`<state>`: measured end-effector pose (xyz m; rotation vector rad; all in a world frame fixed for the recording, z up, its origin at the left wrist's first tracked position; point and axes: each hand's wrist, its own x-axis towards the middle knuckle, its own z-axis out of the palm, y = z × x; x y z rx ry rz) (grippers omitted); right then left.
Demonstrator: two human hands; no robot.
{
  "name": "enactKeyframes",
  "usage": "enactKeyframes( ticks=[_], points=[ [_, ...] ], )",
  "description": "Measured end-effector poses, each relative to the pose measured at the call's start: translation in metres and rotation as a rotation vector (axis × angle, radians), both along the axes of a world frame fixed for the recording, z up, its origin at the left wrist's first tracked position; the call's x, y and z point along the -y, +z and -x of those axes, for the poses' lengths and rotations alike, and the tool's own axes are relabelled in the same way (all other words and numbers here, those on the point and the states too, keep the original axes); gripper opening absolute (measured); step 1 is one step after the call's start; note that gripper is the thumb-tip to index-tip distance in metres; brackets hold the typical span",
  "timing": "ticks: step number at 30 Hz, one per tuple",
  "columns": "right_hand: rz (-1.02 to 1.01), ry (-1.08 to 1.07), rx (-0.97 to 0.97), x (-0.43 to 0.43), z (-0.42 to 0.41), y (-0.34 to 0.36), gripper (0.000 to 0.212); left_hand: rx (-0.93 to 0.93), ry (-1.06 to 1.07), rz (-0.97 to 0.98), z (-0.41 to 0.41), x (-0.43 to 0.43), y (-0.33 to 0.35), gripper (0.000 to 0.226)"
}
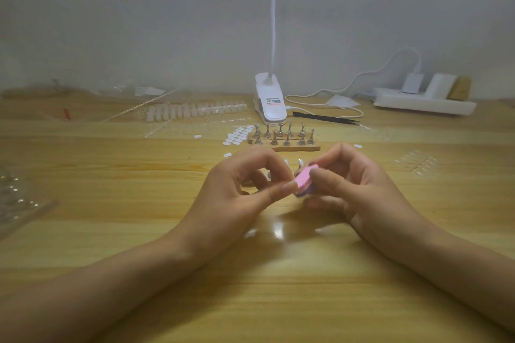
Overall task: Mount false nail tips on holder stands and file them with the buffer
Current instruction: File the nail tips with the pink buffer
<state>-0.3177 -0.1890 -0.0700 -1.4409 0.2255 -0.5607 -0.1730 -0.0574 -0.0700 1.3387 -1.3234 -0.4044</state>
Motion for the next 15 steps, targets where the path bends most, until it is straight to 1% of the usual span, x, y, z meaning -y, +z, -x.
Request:
enactKeyframes(
  ticks=[2, 4, 7, 9, 11, 12, 15],
  points=[
    [0.009, 0.043, -0.02, -0.0004, -0.0001, 0.0009, 0.028, 0.005, 0.019, -0.006, -0.0015, 0.0002, -0.0013, 0.01],
    [0.072, 0.115, -0.042, -0.002, -0.0004, 0.0007, 0.025, 0.009, 0.028, -0.011, -0.0022, 0.0008, -0.002, 0.011],
    [0.01, 0.004, -0.024, -0.0008, -0.0011, 0.0011, 0.031, 0.014, 0.023, -0.006, -0.0017, 0.0011, -0.0021, 0.009],
    [0.007, 0.037, -0.034, -0.0001, -0.001, 0.0008, 0.03, 0.006, 0.02, -0.001, -0.002, 0.0009, -0.0018, 0.009],
    [0.062, 0.113, -0.05, -0.0021, -0.0011, 0.0003, 0.026, 0.01, 0.02, 0.002, -0.0023, 0.001, -0.0014, 0.011],
    [0.064, 0.096, -0.046, -0.0021, -0.0015, -0.0001, 0.026, 0.013, 0.02, 0.002, -0.0022, 0.001, -0.0011, 0.011],
    [-0.027, 0.007, -0.02, 0.0007, -0.0018, 0.0003, 0.027, 0.004, 0.018, -0.001, -0.001, 0.0003, -0.0007, 0.013]
  ],
)
